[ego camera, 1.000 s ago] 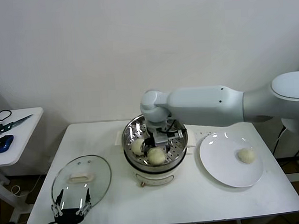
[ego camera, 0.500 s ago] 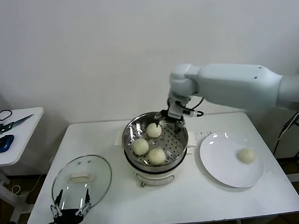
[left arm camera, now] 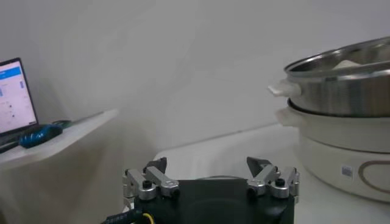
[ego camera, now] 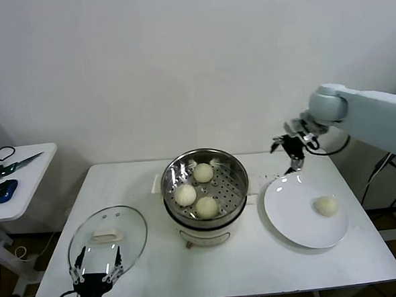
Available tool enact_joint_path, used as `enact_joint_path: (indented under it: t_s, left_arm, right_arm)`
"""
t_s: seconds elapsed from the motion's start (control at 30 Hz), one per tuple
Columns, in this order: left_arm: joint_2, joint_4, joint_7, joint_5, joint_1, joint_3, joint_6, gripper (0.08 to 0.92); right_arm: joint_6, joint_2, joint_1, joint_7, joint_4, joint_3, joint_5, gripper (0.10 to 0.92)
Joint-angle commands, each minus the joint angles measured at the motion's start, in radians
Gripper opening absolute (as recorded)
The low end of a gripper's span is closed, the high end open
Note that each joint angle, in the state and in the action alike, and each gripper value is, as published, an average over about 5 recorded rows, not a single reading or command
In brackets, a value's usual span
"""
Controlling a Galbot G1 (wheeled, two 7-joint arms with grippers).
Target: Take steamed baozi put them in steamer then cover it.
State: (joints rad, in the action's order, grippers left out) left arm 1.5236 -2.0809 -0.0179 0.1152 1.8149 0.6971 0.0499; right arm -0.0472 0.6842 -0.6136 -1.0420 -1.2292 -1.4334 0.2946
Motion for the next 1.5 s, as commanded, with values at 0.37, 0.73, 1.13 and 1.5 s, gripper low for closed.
enact_joint_path:
  t_s: [0.37, 0.73, 1.13, 1.5]
  left_arm:
    - [0.016, 0.003, -0.002, 0.034, -0.003, -0.003, -0.009, 0.823]
    - [0.021, 0.01, -0.003, 0.041, -0.003, -0.005, -0.01, 0.823]
    - [0.019, 0.011, -0.003, 0.042, -0.001, -0.004, -0.007, 0.823]
    - [0.019, 0.017, -0.003, 0.041, 0.003, 0.0, -0.001, 0.823]
  right_arm:
    - [0.04, -0.144, 0.554, -0.047, 0.256, 0.442, -0.304, 0.823]
    - [0.064, -0.035, 0.623, -0.046, 0.354, 0.538, -0.336, 0.823]
    - [0.074, 0.027, 0.583, -0.048, 0.4, 0.522, -0.336, 0.823]
    - [0.084, 0.051, 0.566, -0.066, 0.433, 0.5, -0.347, 0.822]
